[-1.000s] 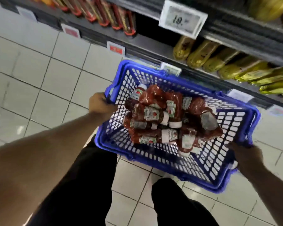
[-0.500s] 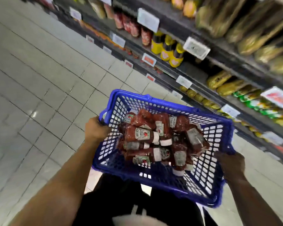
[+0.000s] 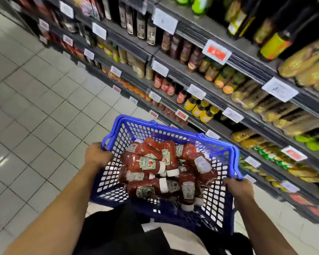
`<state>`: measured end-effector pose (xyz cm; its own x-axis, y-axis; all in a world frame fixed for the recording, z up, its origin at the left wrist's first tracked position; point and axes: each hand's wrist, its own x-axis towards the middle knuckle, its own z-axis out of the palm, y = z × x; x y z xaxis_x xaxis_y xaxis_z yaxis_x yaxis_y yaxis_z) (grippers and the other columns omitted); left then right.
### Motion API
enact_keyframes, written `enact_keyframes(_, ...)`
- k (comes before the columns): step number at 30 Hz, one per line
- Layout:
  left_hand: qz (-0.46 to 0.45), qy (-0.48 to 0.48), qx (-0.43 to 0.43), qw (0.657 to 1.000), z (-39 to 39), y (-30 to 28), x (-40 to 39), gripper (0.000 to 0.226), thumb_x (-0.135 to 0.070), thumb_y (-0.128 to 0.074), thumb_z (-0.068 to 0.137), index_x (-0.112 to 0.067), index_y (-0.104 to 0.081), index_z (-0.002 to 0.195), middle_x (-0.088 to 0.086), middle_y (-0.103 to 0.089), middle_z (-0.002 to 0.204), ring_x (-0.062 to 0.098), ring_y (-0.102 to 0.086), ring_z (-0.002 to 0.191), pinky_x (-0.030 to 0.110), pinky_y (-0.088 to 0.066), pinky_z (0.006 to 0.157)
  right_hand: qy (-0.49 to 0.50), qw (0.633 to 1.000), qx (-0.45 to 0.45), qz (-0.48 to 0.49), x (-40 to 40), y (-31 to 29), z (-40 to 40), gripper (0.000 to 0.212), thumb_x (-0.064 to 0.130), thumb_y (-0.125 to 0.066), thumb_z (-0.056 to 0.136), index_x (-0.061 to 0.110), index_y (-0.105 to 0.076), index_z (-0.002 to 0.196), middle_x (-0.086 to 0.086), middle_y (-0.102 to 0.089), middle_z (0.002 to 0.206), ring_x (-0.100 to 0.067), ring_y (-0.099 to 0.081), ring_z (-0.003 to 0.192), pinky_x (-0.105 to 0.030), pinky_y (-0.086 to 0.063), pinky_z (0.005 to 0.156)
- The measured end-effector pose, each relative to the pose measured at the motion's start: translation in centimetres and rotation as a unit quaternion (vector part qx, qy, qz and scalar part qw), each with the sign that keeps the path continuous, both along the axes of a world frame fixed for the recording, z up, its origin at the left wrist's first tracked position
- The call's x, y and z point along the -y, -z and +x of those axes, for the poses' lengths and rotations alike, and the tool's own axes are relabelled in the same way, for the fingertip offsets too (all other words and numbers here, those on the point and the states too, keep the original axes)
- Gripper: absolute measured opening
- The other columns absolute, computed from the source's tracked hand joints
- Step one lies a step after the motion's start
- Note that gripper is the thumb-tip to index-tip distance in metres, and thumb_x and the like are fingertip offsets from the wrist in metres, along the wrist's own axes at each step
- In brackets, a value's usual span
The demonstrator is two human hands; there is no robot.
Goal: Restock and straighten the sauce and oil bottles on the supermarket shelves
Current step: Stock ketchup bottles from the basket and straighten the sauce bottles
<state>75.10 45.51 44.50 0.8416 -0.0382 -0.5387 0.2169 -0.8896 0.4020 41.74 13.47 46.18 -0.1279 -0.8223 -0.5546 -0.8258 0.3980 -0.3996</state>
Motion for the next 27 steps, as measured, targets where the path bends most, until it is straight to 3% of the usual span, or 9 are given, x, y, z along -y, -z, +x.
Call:
enact_keyframes(8, 0.033, 0.007, 0.022, 0.999, 9.7, -0.3, 0.6, 0.018, -0.011, -0.077, 0.066, -0.009, -0.059, 0.067, 0.02, -0.066, 0.07, 0.032, -0.064, 0.067, 0.035, -0.051, 0.063, -0.018, 0.999, 0.015, 0.029, 0.9, 3.6, 8.9, 0.023, 0.023, -0.08, 0.053, 0.009, -0.07, 0.068, -0.007, -0.067, 0.06, -0.025, -0.065, 0.058, -0.037, -0.056, 0.06)
enact_keyframes(12, 0.04, -0.007, 0.028, 0.999, 14.5, -2.1, 0.8, 0.016, -0.011, -0.076, 0.066, -0.006, -0.064, 0.076, 0.018, -0.066, 0.071, 0.033, -0.067, 0.072, 0.033, -0.048, 0.063, -0.025, 0.998, 0.034, 0.037, 2.0, 2.8, 14.8, 0.024, 0.027, -0.083, 0.058, 0.011, -0.07, 0.07, -0.001, -0.063, 0.059, -0.017, -0.059, 0.055, -0.023, -0.04, 0.05)
enact_keyframes(17, 0.021, -0.011, 0.036, 0.999, 21.1, -3.1, 0.8, 0.017, -0.007, -0.077, 0.064, -0.004, -0.065, 0.076, 0.025, -0.07, 0.079, 0.036, -0.069, 0.072, 0.041, -0.056, 0.065, -0.019, 0.997, 0.058, 0.037, 0.9, 1.5, 20.8, 0.037, 0.037, -0.071, 0.037, 0.014, -0.066, 0.065, -0.002, -0.063, 0.06, -0.019, -0.059, 0.056, -0.023, -0.037, 0.049)
enact_keyframes(22, 0.004, 0.027, 0.029, 0.999, 29.7, -2.3, 0.7, 0.016, -0.009, -0.08, 0.062, -0.008, -0.066, 0.07, 0.018, -0.069, 0.07, 0.028, -0.067, 0.063, 0.035, -0.055, 0.061, 0.023, 0.997, 0.08, 0.008, -0.8, 3.1, 26.2, 0.039, 0.033, -0.074, 0.036, 0.005, -0.067, 0.063, 0.003, -0.055, 0.04, -0.015, -0.05, 0.034, -0.029, -0.044, 0.045)
enact_keyframes(27, -0.029, 0.058, -0.011, 0.998, 38.4, -1.3, -1.0, 0.022, -0.005, -0.083, 0.059, -0.008, -0.062, 0.064, 0.008, -0.062, 0.057, 0.024, -0.061, 0.057, 0.029, -0.043, 0.053, 0.078, 0.996, 0.051, 0.004, -5.9, 2.4, 31.9, 0.033, 0.021, -0.082, 0.045, 0.004, -0.071, 0.071, -0.005, -0.067, 0.053, -0.023, -0.063, 0.048, -0.035, -0.052, 0.048)
